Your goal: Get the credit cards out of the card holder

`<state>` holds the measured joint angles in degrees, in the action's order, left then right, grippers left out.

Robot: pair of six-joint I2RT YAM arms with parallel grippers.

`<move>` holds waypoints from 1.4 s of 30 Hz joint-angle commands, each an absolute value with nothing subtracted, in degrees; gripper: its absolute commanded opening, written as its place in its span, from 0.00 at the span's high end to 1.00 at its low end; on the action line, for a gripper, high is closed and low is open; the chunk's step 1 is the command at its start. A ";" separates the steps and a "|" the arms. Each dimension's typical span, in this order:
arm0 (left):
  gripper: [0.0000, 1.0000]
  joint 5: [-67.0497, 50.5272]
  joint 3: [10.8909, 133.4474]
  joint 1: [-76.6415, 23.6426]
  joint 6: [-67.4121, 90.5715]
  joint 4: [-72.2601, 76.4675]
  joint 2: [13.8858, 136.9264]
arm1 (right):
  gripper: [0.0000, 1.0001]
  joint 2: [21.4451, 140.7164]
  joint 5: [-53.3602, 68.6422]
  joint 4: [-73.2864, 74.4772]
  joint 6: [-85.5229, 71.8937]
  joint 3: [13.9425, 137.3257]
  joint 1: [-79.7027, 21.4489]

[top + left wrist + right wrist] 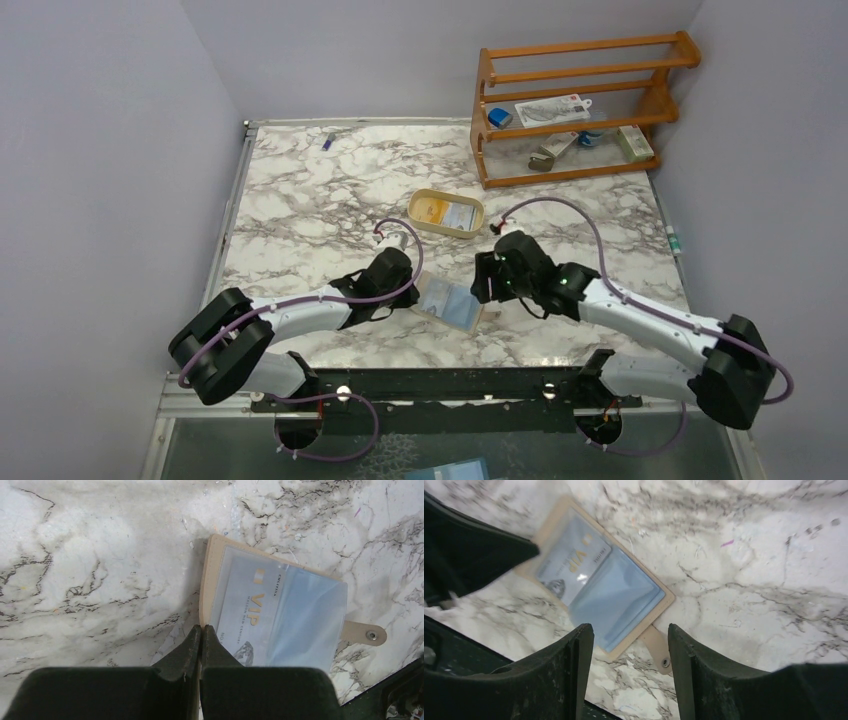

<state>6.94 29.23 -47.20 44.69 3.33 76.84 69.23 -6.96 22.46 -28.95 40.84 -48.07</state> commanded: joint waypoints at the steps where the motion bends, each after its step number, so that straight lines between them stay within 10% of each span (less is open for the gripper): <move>1: 1.00 8.42 30.41 -46.76 43.59 2.16 75.88 | 0.38 60.48 -12.15 22.31 -29.97 42.18 -48.49; 16: 1.00 8.37 29.47 -46.76 46.47 2.49 74.06 | 0.39 72.32 19.21 -15.78 -49.90 32.09 -48.51; 42: 1.00 7.03 23.21 -46.69 50.63 8.35 72.90 | 0.42 88.28 8.35 -50.33 -65.50 17.03 -48.51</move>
<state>6.94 25.12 -46.85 49.47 5.87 71.68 85.60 9.54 -45.06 -65.14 14.66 -48.07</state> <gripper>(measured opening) 0.006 0.578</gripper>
